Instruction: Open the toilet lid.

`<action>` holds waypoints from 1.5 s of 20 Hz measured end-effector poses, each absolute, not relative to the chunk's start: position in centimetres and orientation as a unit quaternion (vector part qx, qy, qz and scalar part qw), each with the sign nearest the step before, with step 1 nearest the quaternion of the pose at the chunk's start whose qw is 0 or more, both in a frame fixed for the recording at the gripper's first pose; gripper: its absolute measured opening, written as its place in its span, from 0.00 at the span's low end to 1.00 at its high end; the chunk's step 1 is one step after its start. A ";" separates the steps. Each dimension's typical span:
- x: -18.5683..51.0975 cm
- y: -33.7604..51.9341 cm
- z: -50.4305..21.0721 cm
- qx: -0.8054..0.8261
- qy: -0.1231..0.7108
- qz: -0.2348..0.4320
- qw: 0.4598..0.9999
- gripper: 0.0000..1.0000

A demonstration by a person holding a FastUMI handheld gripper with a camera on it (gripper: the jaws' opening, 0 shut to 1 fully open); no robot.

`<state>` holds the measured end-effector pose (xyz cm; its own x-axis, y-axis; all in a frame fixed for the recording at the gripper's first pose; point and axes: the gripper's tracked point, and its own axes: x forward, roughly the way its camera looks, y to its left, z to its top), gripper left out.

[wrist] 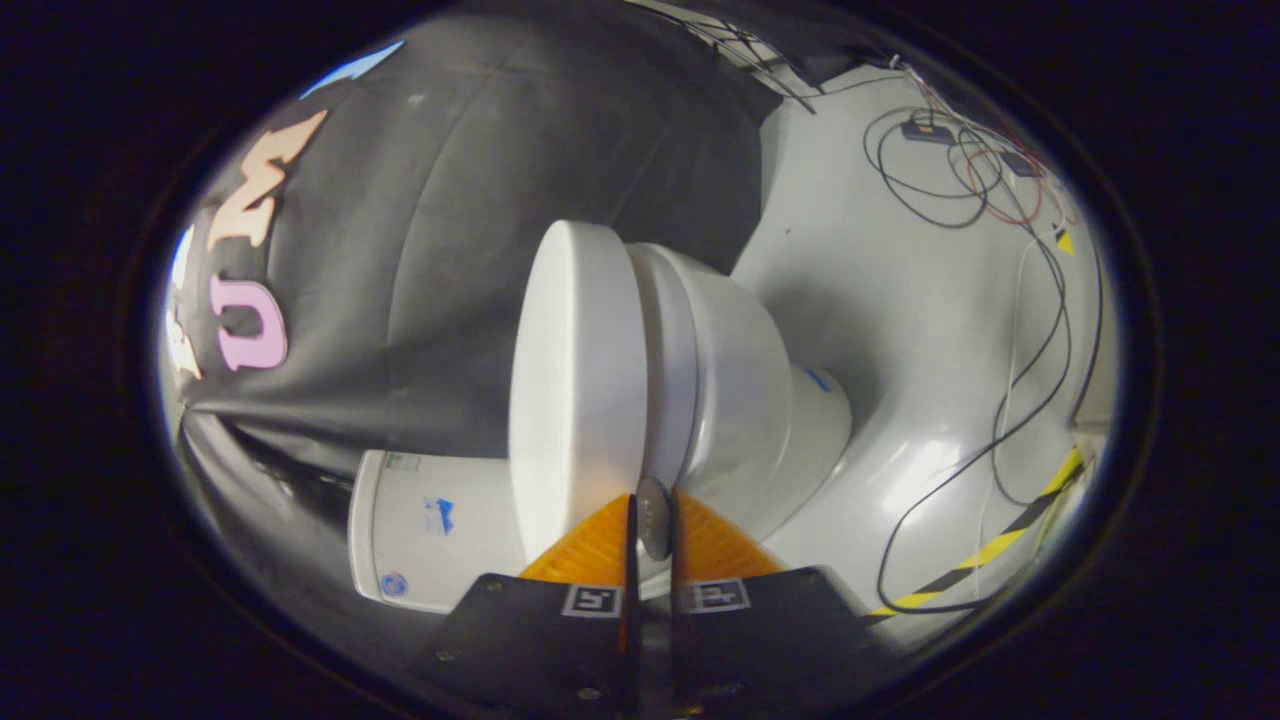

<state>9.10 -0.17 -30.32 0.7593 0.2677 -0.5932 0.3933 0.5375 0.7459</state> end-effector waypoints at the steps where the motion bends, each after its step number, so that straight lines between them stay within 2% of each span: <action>1: 7.4 -0.6 -28.5 0.472 0.345 -0.036 0.811 0.01; 8: 6.8 -0.1 -24.9 0.410 0.343 -0.022 0.845 0.01; 14: 7.1 2.0 -19.8 0.357 0.323 0.021 0.877 0.01; 23: 7.2 5.3 -15.6 0.330 0.291 0.063 0.896 0.01; 30: 7.3 6.7 -13.7 0.255 0.266 0.062 0.927 0.01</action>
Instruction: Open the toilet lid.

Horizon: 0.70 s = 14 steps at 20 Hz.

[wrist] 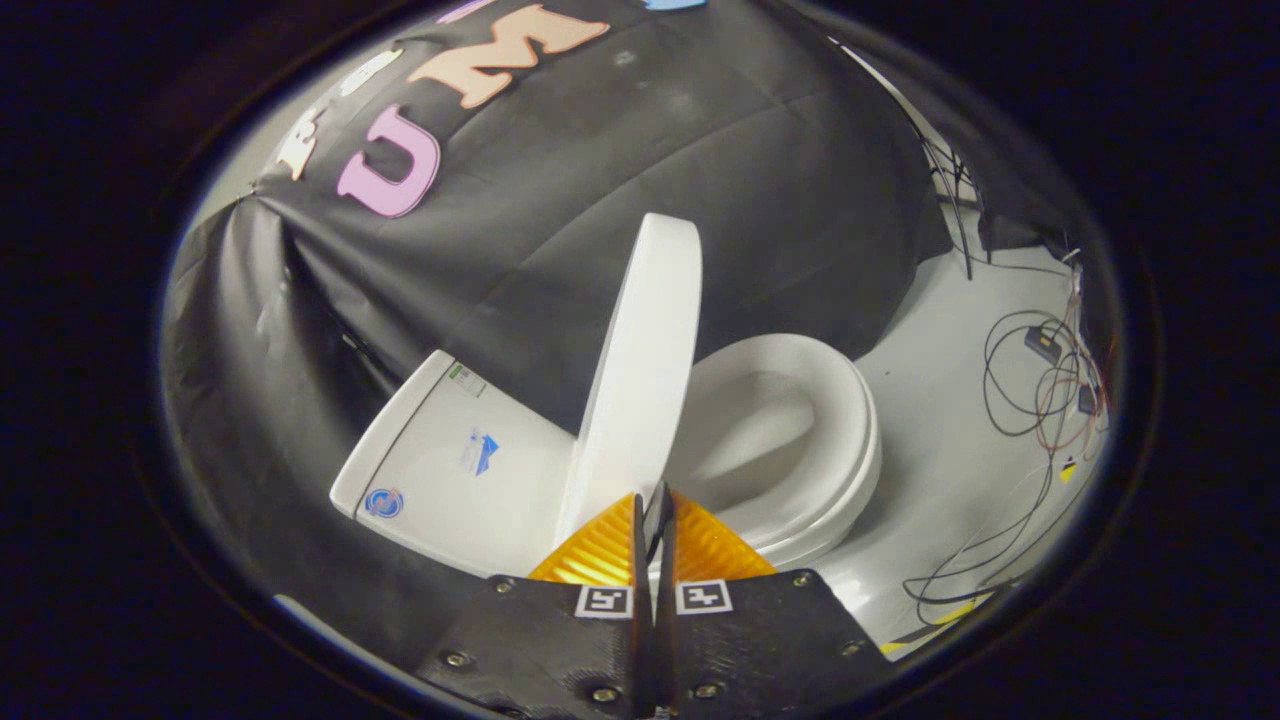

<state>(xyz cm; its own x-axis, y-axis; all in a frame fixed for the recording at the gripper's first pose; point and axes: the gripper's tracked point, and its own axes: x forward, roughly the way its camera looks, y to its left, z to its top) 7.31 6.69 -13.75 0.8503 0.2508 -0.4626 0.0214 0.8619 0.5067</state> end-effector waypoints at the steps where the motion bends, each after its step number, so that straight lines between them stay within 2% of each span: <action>1: 7.4 7.0 -13.8 0.246 0.265 0.063 0.930 0.02; 14: 7.3 7.5 -12.9 0.190 0.254 0.083 0.945 0.05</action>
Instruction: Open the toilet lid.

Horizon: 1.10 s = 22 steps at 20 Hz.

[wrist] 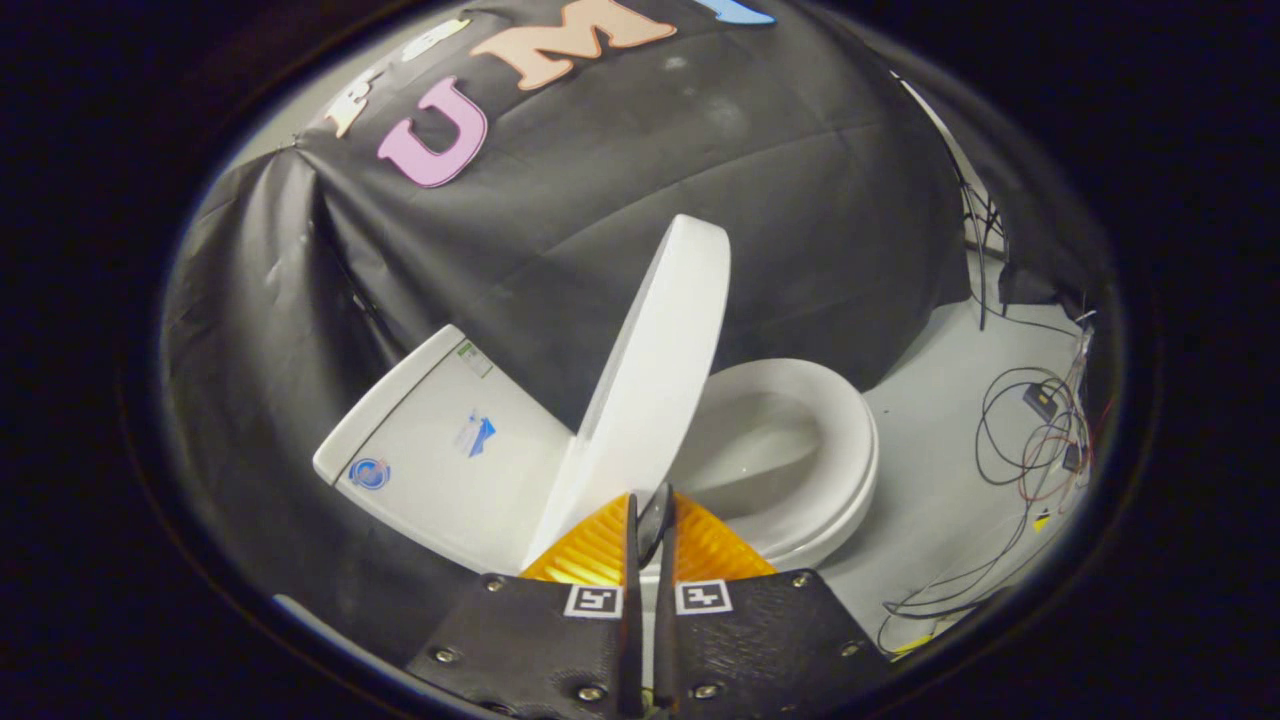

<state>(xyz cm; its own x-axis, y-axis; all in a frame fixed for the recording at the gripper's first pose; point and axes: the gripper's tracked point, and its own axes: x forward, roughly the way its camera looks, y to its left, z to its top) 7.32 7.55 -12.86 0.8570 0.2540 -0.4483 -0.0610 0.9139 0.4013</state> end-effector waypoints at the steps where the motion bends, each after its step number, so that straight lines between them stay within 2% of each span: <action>1: 7.2 7.8 -12.6 0.183 0.251 0.085 0.947 0.05; 22: 7.4 10.9 -9.3 0.130 0.217 0.067 0.965 0.05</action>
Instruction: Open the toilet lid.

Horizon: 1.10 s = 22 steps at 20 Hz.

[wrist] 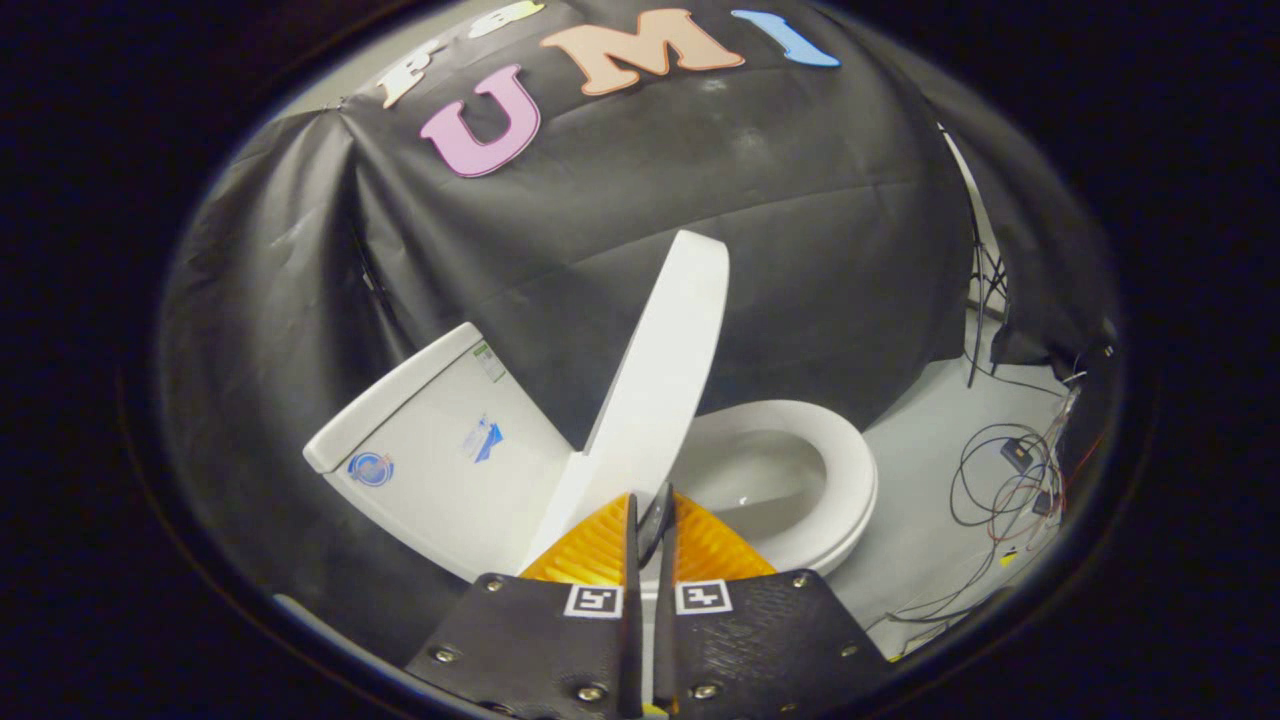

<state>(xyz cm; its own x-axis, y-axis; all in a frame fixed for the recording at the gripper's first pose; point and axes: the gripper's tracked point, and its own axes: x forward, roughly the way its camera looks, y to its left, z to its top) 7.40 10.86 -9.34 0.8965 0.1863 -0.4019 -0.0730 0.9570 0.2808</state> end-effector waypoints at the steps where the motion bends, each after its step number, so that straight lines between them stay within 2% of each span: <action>1: 7.3 11.1 -9.1 0.129 0.216 0.070 0.965 0.05; 12: 7.5 14.2 -6.6 0.200 0.204 0.087 0.954 0.05; 22: 7.6 17.4 -4.9 0.181 0.178 0.099 0.962 0.05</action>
<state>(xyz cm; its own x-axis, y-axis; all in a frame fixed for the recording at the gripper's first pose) 7.57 17.37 -4.95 0.9168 0.2551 -0.3071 -0.1261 0.9149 0.3834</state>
